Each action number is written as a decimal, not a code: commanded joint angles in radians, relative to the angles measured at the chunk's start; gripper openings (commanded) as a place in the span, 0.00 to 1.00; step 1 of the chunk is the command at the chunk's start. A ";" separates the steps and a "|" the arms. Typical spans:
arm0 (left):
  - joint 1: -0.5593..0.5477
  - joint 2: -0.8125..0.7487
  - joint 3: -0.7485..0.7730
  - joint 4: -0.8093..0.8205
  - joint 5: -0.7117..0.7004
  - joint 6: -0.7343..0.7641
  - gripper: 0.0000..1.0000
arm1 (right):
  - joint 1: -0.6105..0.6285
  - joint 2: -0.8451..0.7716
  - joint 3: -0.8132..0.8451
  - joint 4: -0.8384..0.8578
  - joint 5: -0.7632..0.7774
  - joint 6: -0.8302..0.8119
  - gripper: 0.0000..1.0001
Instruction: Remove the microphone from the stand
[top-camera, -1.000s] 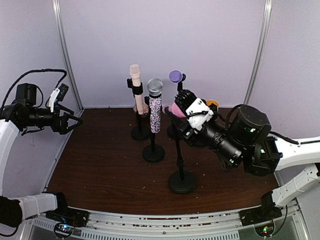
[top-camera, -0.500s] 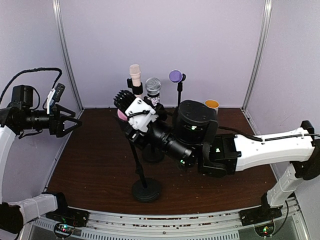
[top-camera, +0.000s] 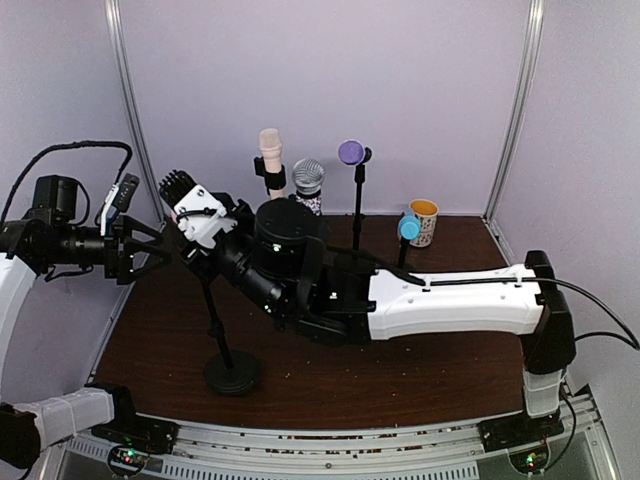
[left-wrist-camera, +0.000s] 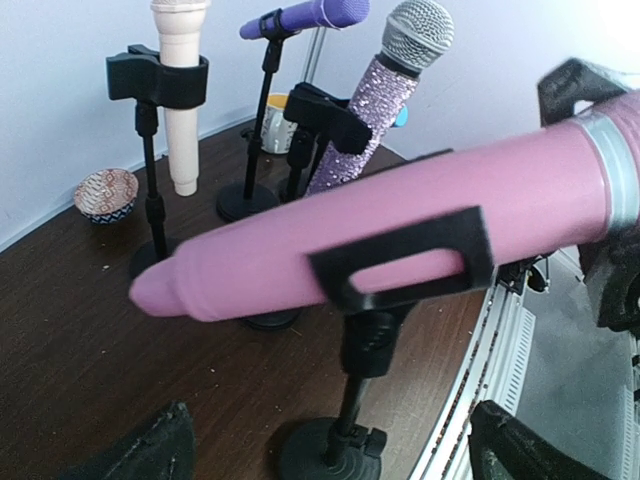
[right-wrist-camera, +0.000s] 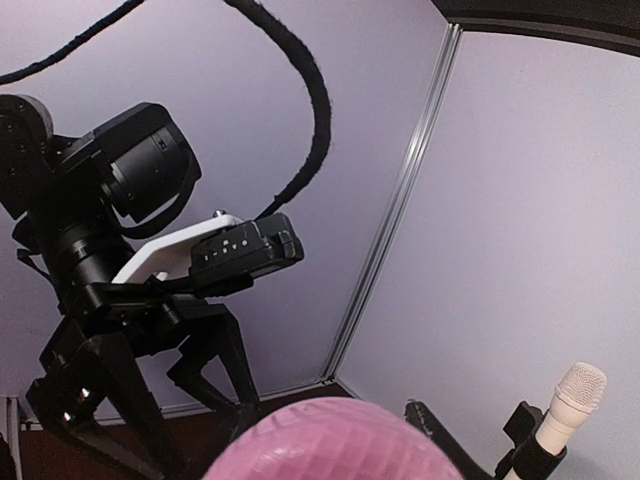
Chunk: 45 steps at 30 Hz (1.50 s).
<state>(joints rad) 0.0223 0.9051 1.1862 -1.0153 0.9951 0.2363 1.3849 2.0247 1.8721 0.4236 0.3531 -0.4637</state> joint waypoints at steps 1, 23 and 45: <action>-0.054 0.014 -0.046 0.121 0.001 -0.051 0.97 | -0.013 0.029 0.132 0.135 0.002 0.037 0.00; -0.133 0.014 -0.171 0.323 -0.016 -0.205 0.64 | -0.013 0.114 0.190 0.234 0.071 0.048 0.00; -0.146 0.031 -0.241 0.498 0.068 -0.351 0.41 | -0.001 0.126 0.190 0.291 0.020 0.048 0.00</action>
<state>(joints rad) -0.1196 0.9371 0.9646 -0.5716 1.0122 -0.1005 1.3796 2.1792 2.0064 0.5709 0.4053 -0.4385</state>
